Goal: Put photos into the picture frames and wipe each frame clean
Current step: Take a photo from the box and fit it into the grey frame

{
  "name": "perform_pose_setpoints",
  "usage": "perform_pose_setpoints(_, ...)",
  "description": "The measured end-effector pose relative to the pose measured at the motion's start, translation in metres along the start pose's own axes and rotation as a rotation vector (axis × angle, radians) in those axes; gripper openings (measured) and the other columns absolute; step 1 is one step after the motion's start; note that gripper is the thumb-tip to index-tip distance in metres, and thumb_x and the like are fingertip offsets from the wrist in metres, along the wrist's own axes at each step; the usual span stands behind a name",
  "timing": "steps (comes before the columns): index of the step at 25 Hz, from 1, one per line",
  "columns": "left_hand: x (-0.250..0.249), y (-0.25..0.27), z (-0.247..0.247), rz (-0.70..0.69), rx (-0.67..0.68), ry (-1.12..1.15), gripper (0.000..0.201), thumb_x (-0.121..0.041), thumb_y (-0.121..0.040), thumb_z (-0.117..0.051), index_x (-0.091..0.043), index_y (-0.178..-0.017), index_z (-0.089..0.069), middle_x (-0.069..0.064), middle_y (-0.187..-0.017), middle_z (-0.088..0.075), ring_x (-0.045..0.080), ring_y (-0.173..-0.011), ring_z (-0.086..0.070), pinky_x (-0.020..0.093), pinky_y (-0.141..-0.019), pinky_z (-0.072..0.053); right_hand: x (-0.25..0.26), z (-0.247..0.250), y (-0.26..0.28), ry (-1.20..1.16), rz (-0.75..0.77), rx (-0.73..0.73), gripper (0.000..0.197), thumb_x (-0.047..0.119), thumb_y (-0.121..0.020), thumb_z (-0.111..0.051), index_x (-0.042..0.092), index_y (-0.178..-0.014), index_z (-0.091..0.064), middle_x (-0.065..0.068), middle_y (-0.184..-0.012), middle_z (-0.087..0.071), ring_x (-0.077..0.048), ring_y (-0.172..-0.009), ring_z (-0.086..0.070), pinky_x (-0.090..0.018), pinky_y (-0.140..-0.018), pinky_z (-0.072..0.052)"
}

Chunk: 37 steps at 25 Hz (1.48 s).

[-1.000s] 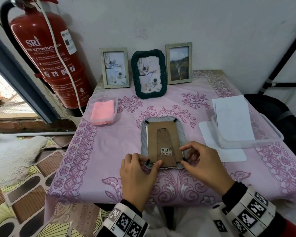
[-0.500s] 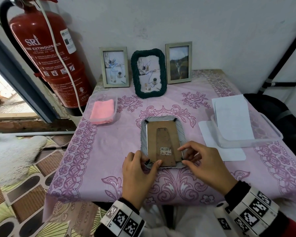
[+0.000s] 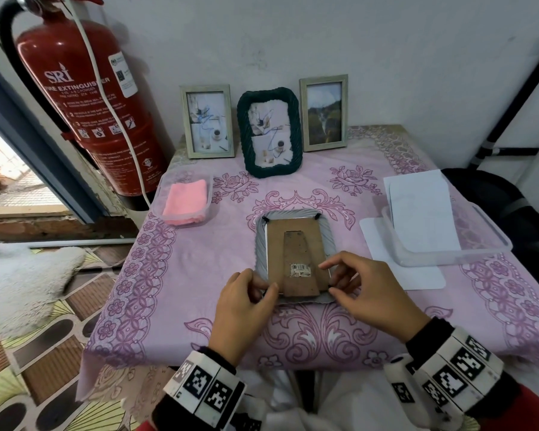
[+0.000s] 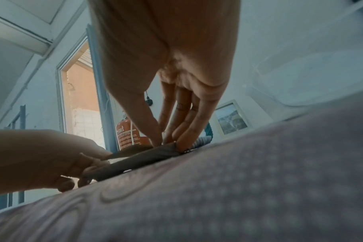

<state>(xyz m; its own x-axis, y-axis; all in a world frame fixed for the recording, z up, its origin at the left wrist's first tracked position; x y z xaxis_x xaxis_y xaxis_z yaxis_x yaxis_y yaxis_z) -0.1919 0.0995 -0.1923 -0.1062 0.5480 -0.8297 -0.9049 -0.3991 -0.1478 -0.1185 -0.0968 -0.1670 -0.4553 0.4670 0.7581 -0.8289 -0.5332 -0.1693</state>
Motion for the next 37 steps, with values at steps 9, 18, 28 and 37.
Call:
perform_pose_setpoints(9, 0.008, -0.003, 0.01, 0.1, -0.086, 0.103, 0.014, -0.01, -0.083, -0.063, -0.015, -0.097, -0.064, 0.009, -0.08, -0.057, 0.011, -0.067, -0.052, 0.012, -0.066, -0.039, 0.002, -0.003, -0.001, 0.045, -0.007, -0.066, 0.023, 0.008, -0.082, -0.064, 0.026, -0.096, -0.067, 0.007, -0.081, -0.061, -0.006, -0.073, -0.056, -0.012, -0.064, -0.046)
perform_pose_setpoints(18, 0.006, -0.011, 0.002, 0.216, -0.013, 0.329, 0.009, -0.006, -0.088, -0.058, -0.003, -0.097, -0.059, 0.02, -0.099, -0.064, 0.024, -0.077, -0.064, 0.037, -0.072, -0.056, 0.019, -0.016, -0.018, 0.151, 0.04, 0.072, 0.023, 0.025, -0.085, -0.066, 0.025, -0.108, -0.069, 0.006, -0.109, -0.055, -0.006, -0.109, -0.045, -0.013, -0.092, -0.033)
perform_pose_setpoints(28, -0.055, -0.01, 0.007, -0.063, 0.029, 0.737, 0.014, -0.001, -0.088, -0.058, -0.004, -0.101, -0.057, 0.011, -0.102, -0.069, 0.024, -0.085, -0.069, 0.032, -0.075, -0.059, 0.061, 0.016, -0.048, -0.106, 0.06, -0.247, 0.024, 0.017, -0.086, -0.064, 0.024, -0.109, -0.068, 0.001, -0.123, -0.05, -0.007, -0.119, -0.047, -0.028, -0.102, -0.042)
perform_pose_setpoints(37, -0.092, -0.013, 0.008, -0.487, -0.056, 0.337, 0.019, -0.009, -0.087, -0.062, -0.018, -0.104, -0.063, -0.006, -0.099, -0.065, 0.013, -0.091, -0.065, 0.028, -0.08, -0.056, 0.085, 0.04, -0.059, -0.561, 0.117, -0.426, 0.011, 0.016, -0.084, -0.067, 0.015, -0.094, -0.063, 0.005, -0.091, -0.07, -0.006, -0.091, -0.066, -0.016, -0.074, -0.053)
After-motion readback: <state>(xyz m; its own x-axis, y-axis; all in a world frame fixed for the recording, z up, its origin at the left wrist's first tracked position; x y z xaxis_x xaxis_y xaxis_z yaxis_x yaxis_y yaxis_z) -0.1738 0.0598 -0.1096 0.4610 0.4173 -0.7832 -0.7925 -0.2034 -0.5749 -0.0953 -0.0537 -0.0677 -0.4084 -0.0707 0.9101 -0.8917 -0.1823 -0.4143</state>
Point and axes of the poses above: each hand's wrist, its own y-axis away from the middle knuckle, its own z-axis out of the back of the hand, x = y × z, the point moved 4 cm from there along -y, towards the middle knuckle
